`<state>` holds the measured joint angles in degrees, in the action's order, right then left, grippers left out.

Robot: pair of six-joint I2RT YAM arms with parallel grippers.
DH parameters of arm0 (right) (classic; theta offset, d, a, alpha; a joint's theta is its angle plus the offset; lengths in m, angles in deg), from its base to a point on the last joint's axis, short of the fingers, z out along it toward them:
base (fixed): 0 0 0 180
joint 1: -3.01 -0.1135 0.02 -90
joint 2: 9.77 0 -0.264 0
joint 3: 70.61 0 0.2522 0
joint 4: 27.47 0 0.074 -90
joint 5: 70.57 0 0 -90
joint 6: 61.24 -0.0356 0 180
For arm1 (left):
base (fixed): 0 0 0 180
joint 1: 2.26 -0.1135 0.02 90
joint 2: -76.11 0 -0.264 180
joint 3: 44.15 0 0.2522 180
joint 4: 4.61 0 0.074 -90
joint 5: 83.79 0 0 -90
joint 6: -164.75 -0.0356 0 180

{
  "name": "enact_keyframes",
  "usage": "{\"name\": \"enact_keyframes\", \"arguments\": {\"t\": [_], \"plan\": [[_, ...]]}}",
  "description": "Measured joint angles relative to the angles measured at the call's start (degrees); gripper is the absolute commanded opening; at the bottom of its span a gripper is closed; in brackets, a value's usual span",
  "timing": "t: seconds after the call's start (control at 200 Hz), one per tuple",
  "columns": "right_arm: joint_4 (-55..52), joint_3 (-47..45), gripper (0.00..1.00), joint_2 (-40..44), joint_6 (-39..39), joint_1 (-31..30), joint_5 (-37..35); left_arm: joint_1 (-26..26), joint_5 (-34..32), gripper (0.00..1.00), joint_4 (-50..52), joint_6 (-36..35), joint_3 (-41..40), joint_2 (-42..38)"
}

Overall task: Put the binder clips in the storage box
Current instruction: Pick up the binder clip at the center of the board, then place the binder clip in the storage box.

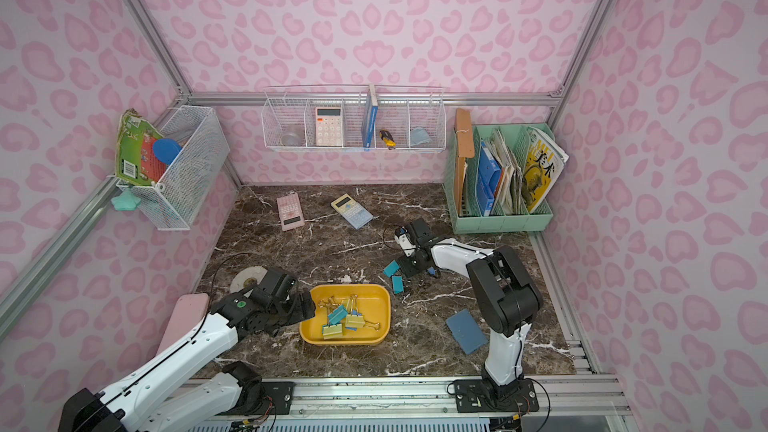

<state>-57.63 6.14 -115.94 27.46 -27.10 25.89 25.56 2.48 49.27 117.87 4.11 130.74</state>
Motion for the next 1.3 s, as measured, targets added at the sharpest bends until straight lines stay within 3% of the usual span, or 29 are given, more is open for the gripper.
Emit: {"name": "enact_keyframes", "arguments": {"t": [0.39, 0.7, 0.87, 0.98, 1.145, 1.3], "plan": [[-6.1, 4.6, 0.47, 11.5, -0.7, -3.3, -4.3, 0.0, 0.0, 0.95, 0.0, 0.0, 0.0, -0.3], [-8.2, 3.1, 0.47, 17.4, -9.4, -24.3, -0.3, 0.0, 0.0, 0.95, 0.0, 0.0, 0.0, -0.4], [-6.8, 1.6, 0.48, 15.8, -14.1, -30.2, 1.4, 0.0, 0.0, 0.95, 0.0, 0.0, 0.0, -0.5], [-6.1, 0.3, 0.54, 14.1, -15.7, -30.6, 1.3, 0.0, 0.0, 0.95, 0.0, 0.0, 0.0, -0.9], [-6.0, -1.9, 0.73, 13.7, -16.7, -30.2, 1.2, 0.0, 0.0, 0.95, 0.0, 0.0, 0.0, -1.1], [-5.9, -2.9, 0.79, 17.7, -17.0, -27.4, 0.2, 0.0, 0.0, 0.95, 0.0, 0.0, 0.0, -0.8]]}}
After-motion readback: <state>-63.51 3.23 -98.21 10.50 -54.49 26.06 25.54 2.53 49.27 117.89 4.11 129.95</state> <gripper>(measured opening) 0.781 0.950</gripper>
